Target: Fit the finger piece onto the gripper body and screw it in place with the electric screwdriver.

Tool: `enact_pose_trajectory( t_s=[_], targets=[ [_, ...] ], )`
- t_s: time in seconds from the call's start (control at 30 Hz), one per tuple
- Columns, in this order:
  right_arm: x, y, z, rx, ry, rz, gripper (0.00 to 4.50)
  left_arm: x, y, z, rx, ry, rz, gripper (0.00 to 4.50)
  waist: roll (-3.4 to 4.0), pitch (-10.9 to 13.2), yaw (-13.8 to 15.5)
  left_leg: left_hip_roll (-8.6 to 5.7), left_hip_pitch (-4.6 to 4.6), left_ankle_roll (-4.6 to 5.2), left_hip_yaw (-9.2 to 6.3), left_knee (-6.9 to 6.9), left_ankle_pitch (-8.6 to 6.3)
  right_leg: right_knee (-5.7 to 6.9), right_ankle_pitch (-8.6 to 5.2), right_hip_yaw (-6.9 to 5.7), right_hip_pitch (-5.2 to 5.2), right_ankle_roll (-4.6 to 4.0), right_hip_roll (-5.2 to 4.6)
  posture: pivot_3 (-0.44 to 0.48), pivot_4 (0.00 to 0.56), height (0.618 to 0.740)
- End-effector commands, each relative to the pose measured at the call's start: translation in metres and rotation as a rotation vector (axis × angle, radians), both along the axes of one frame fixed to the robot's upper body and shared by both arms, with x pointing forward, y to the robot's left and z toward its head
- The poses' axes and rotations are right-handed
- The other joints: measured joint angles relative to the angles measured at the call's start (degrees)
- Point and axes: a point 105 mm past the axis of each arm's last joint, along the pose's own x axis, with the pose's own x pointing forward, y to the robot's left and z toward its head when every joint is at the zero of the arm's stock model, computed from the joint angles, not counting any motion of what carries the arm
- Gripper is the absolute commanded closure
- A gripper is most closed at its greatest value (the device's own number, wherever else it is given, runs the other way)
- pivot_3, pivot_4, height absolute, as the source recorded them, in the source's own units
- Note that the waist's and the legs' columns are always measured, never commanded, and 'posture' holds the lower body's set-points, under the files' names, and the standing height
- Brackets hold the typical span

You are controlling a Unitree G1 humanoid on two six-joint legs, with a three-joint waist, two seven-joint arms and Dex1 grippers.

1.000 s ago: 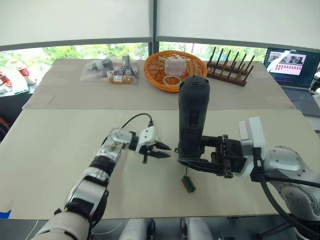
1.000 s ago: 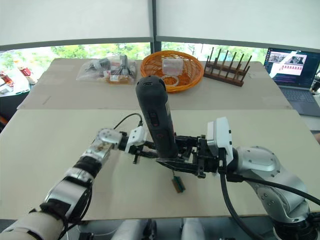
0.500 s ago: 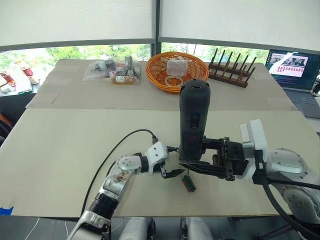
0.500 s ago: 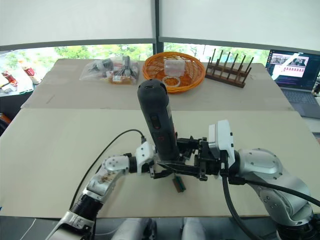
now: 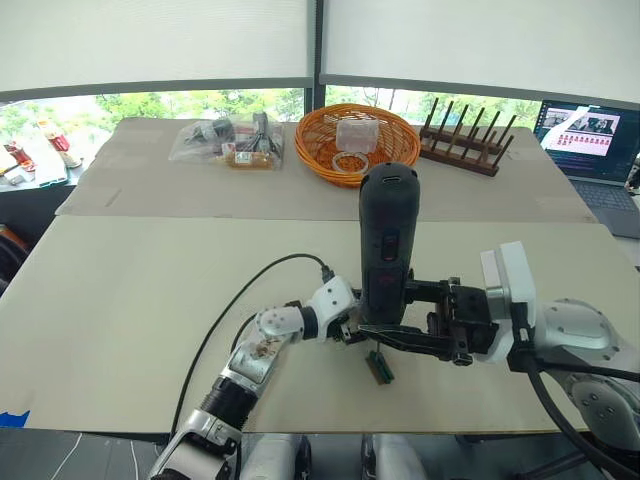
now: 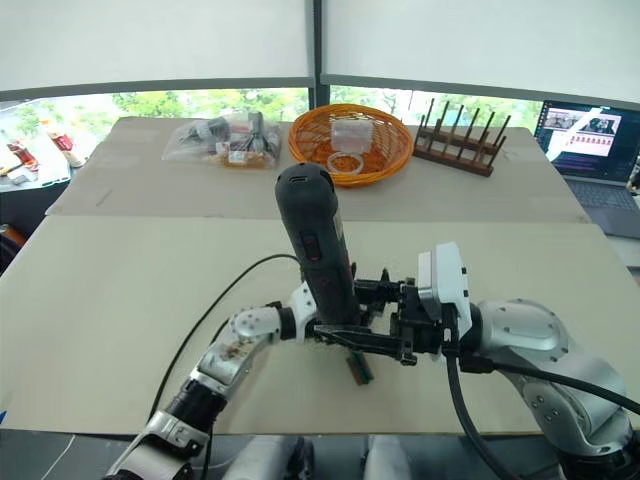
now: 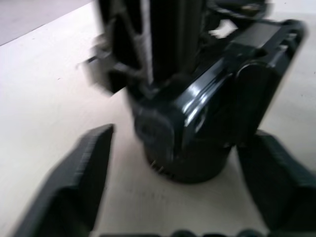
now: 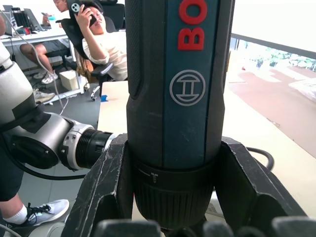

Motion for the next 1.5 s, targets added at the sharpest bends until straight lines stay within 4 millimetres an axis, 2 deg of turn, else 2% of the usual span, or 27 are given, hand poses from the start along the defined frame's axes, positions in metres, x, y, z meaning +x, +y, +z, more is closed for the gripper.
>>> enact_pose_trajectory(
  t_s=[0.03,0.13,0.3,0.5,0.63,0.73,0.8,0.9,1.1,1.27,1.37,1.5],
  targets=[
    [-0.008,0.001,0.010,0.014,-0.060,0.010,2.61,-0.001,-0.011,0.005,-0.033,-0.005,-0.047,2.24,0.00,0.0,0.1,0.00,0.00,0.00,0.00,0.00,0.00,0.00,0.00,0.00,0.00,0.00,0.00,0.000,0.150,0.740],
    [-0.008,0.001,0.011,0.013,-0.064,0.002,2.61,0.010,-0.005,0.007,-0.023,-0.022,-0.054,2.24,0.00,0.0,0.2,-0.01,0.00,0.00,0.00,0.00,0.00,0.00,0.00,-0.01,0.01,0.00,0.00,0.000,0.150,0.740],
    [-0.011,0.001,0.010,-0.002,-0.076,0.002,2.61,0.036,0.017,0.019,0.032,-0.078,-0.148,2.24,-0.02,0.0,0.1,-0.03,-0.03,0.01,0.00,0.01,0.01,0.00,0.00,-0.06,-0.02,0.00,0.08,0.000,0.150,0.740],
    [-0.014,-0.001,0.009,-0.003,-0.074,-0.012,2.61,0.037,0.030,0.030,0.080,-0.063,-0.381,2.24,-0.03,0.0,-0.6,0.02,-0.24,-0.19,0.05,0.00,0.12,0.00,-0.01,-0.04,-0.29,-0.01,0.34,0.000,0.150,0.740],
    [-0.015,-0.001,0.010,0.000,-0.073,-0.018,2.61,0.039,0.036,0.019,0.162,-0.032,-0.408,2.24,-0.04,0.0,-0.2,-0.07,-0.54,-0.34,0.06,0.04,0.22,-0.02,0.00,-0.08,-0.50,0.01,0.28,0.000,0.150,0.740],
    [-0.015,0.000,0.011,0.010,-0.075,-0.028,2.61,0.043,0.037,0.015,0.163,0.006,-0.367,2.24,-0.07,0.0,-0.3,-0.14,-0.55,-0.18,0.08,0.08,0.12,-0.06,0.01,-0.09,-0.44,0.03,0.19,0.000,0.150,0.740],
    [-0.014,0.000,0.011,0.017,-0.075,-0.030,2.61,0.042,0.042,0.012,0.153,0.024,-0.359,1.20,-0.08,0.0,-0.3,-0.16,-0.55,-0.03,0.10,0.13,0.03,-0.06,0.03,-0.08,-0.42,0.07,0.12,0.000,0.150,0.740],
    [-0.014,0.002,0.011,0.023,-0.074,-0.028,2.61,0.040,0.051,0.007,0.158,0.018,-0.328,0.01,-0.08,0.0,-0.5,-0.15,-0.54,0.01,0.11,0.18,0.01,-0.04,0.06,-0.06,-0.42,0.13,0.10,0.000,0.150,0.740],
    [-0.013,0.003,0.012,0.037,-0.068,-0.015,2.61,0.018,0.063,-0.003,0.081,0.080,-0.149,0.00,-0.05,0.0,-1.6,0.05,-0.40,-0.30,0.10,0.11,0.14,0.01,0.05,0.02,-0.38,0.11,0.03,0.000,0.150,0.740],
    [-0.010,0.005,0.015,0.054,-0.077,-0.013,2.61,-0.005,0.058,-0.009,0.032,0.090,0.080,0.00,-0.03,0.0,-1.8,0.11,0.10,-0.15,0.06,0.00,-0.04,-0.05,0.02,0.15,0.06,0.08,-0.04,0.000,0.150,0.740],
    [-0.010,0.006,0.016,0.055,-0.075,-0.007,2.61,-0.022,0.049,-0.009,0.004,0.095,0.132,0.00,-0.02,0.0,-1.6,0.09,0.16,-0.10,0.04,0.00,-0.18,-0.05,0.01,0.15,0.07,0.10,-0.08,0.000,0.150,0.740],
    [-0.011,0.005,0.015,0.050,-0.069,-0.001,2.61,-0.014,0.045,-0.011,-0.006,0.083,0.259,0.00,-0.01,0.0,-0.6,0.07,0.15,-0.22,0.05,0.00,-0.09,-0.03,0.01,0.10,0.06,0.10,-0.05,0.000,0.150,0.740]
  ],
)
